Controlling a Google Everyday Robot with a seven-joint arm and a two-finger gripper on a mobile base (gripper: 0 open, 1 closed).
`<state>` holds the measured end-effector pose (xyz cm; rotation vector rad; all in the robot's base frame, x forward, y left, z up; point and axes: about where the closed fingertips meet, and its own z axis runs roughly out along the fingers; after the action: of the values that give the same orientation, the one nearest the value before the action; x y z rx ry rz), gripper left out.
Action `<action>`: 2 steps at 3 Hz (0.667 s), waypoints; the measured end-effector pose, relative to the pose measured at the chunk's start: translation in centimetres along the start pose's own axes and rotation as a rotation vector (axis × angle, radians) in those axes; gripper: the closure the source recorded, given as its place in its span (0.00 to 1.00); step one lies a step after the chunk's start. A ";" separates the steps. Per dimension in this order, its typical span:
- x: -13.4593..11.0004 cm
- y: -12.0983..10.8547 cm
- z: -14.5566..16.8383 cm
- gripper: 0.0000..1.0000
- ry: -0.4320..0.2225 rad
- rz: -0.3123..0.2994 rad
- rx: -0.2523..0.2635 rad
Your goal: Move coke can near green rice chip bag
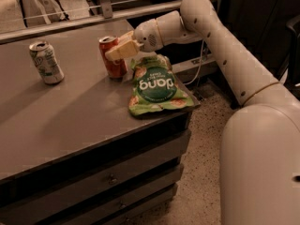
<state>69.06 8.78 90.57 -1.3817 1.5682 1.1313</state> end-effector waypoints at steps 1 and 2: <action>0.0 0.2 0.4 0.59 0.001 -0.005 -0.012; 0.0 0.3 0.7 0.36 0.001 -0.005 -0.017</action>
Offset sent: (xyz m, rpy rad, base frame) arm -0.0022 0.0028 -0.0010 0.0009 -0.0011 0.0131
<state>68.79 9.41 90.35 -1.3970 1.5589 1.1439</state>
